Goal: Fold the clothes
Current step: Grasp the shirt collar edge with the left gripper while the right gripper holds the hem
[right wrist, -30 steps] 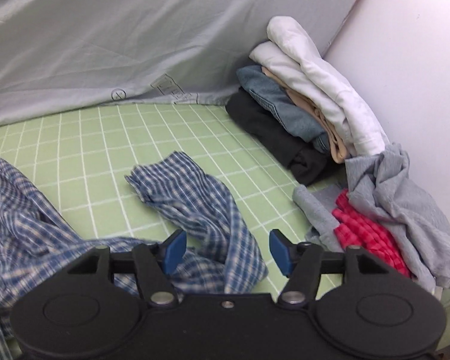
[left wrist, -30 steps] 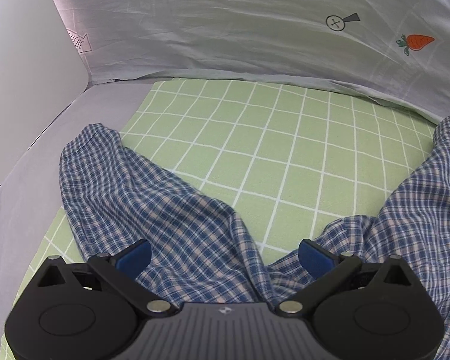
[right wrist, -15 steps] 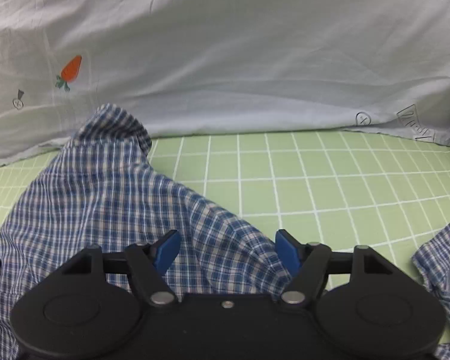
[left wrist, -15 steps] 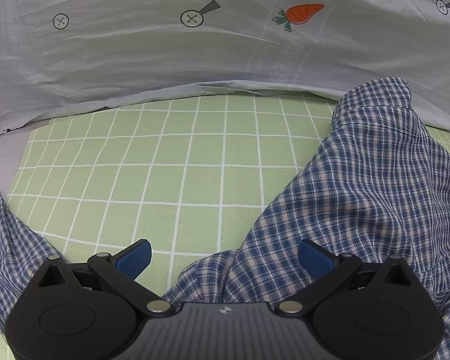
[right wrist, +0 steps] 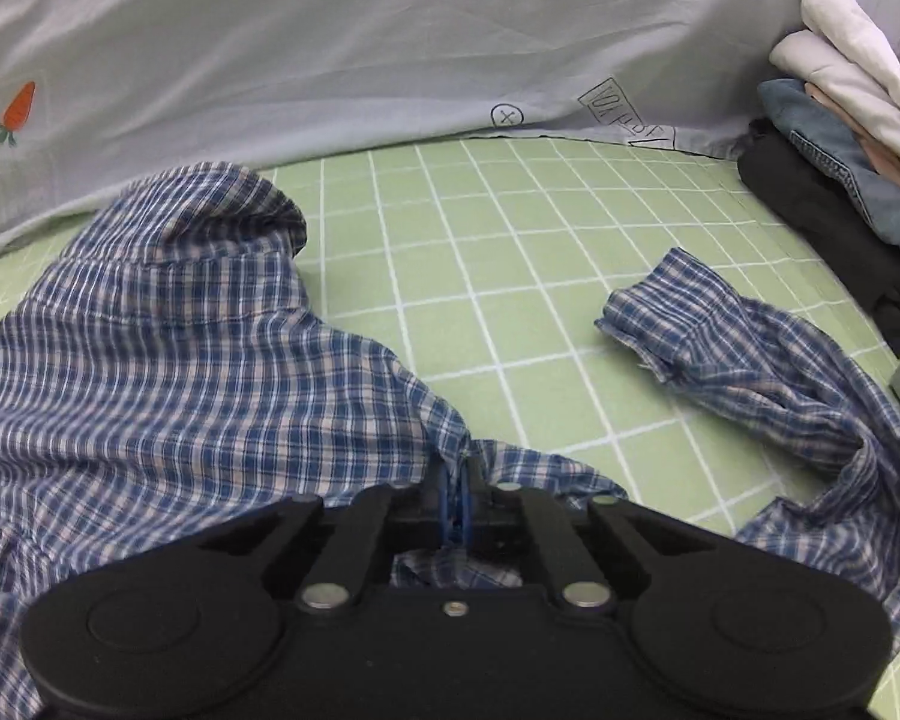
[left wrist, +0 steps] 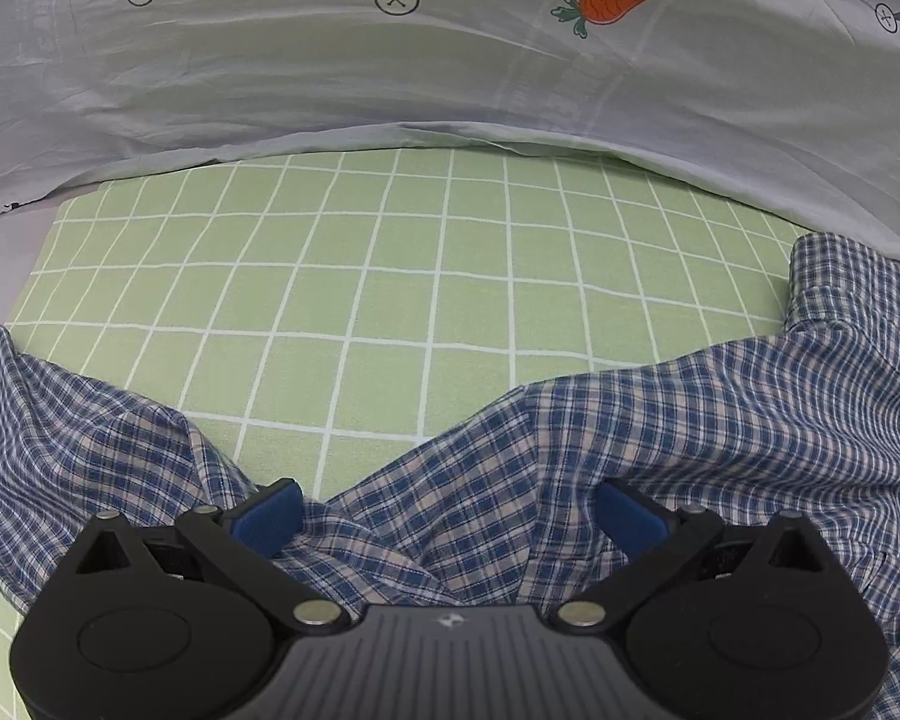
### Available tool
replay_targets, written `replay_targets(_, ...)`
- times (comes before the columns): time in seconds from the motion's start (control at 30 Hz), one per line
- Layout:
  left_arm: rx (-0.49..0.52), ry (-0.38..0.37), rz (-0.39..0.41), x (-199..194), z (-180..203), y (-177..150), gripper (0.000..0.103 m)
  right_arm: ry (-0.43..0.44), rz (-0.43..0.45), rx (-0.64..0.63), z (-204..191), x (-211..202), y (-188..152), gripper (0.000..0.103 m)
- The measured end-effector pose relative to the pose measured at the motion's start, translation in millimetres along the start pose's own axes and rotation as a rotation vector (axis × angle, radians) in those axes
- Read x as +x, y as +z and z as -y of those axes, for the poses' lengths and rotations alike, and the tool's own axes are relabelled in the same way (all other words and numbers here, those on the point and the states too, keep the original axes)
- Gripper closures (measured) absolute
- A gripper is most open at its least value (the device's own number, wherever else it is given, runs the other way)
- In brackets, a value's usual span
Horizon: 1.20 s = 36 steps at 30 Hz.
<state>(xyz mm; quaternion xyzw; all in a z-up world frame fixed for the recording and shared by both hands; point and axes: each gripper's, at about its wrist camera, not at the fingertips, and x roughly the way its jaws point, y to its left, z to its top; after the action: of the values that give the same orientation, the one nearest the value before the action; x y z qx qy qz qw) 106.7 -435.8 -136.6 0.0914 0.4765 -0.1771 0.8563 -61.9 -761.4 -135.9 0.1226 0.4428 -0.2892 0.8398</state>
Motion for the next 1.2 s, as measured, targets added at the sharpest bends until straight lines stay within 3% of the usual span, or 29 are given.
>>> replay_targets(0.03, 0.012, -0.006, 0.010, -1.1, 2.2, 1.5, 0.000, -0.006, 0.009, -0.007, -0.5, -4.4, 0.7, 0.095)
replay_targets(0.1, 0.044, -0.030, 0.034, -2.7, 7.7, 6.9, 0.000, -0.016, 0.039, -0.010, -0.3, -13.5, 4.1, 0.069)
replay_targets(0.17, 0.089, -0.056, 0.052, -1.7, 15.8, 14.9, 0.000, 0.008, 0.082, 0.004, 0.6, -18.4, 10.9, 0.058)
replay_targets(0.23, 0.152, -0.085, 0.068, 1.3, 27.6, 24.3, 0.000, 0.065, 0.098, 0.026, -1.2, -16.7, 20.6, 0.055)
replay_targets(0.3, 0.207, -0.132, 0.072, 7.8, 40.0, 32.8, 0.000, 0.122, 0.102, 0.037, -4.0, -11.2, 29.2, 0.040)
replay_targets(0.43, 0.297, -0.206, 0.058, 30.6, 71.6, 44.1, 0.008, 0.174, 0.079, -0.048, -24.8, 13.5, 41.5, 0.037)
replay_targets(0.53, 0.328, -0.235, 0.033, 45.2, 89.3, 46.1, 0.038, 0.179, 0.054, -0.127, -39.9, 29.1, 46.3, 0.046)
replay_targets(0.6, 0.335, -0.231, 0.047, 49.6, 95.0, 43.7, 0.074, 0.214, 0.017, -0.144, -45.4, 36.7, 48.9, 0.071)
replay_targets(0.63, 0.342, -0.215, 0.073, 48.8, 96.2, 41.5, 0.084, 0.219, 0.018, -0.153, -48.1, 38.2, 50.9, 0.073)
replay_targets(0.67, 0.341, -0.204, 0.089, 48.2, 95.7, 40.7, 0.100, 0.223, 0.020, -0.162, -50.8, 39.5, 52.9, 0.085)
replay_targets(0.7, 0.333, -0.189, 0.100, 48.7, 92.6, 41.7, 0.100, 0.218, 0.026, -0.181, -54.9, 40.8, 55.3, 0.095)
replay_targets(0.83, 0.273, -0.118, 0.133, 56.8, 72.7, 50.6, 0.101, 0.243, 0.055, -0.241, -79.0, 51.7, 69.1, 0.098)
replay_targets(1.03, 0.209, 0.020, 0.190, 79.2, 42.9, 77.4, 0.101, 0.248, 0.152, -0.352, -149.7, 81.4, 101.7, 0.100)
replay_targets(1.2, 0.205, 0.112, 0.235, 102.5, 34.6, 105.9, 0.102, 0.226, 0.212, -0.395, -200.3, 105.9, 131.7, 0.102)
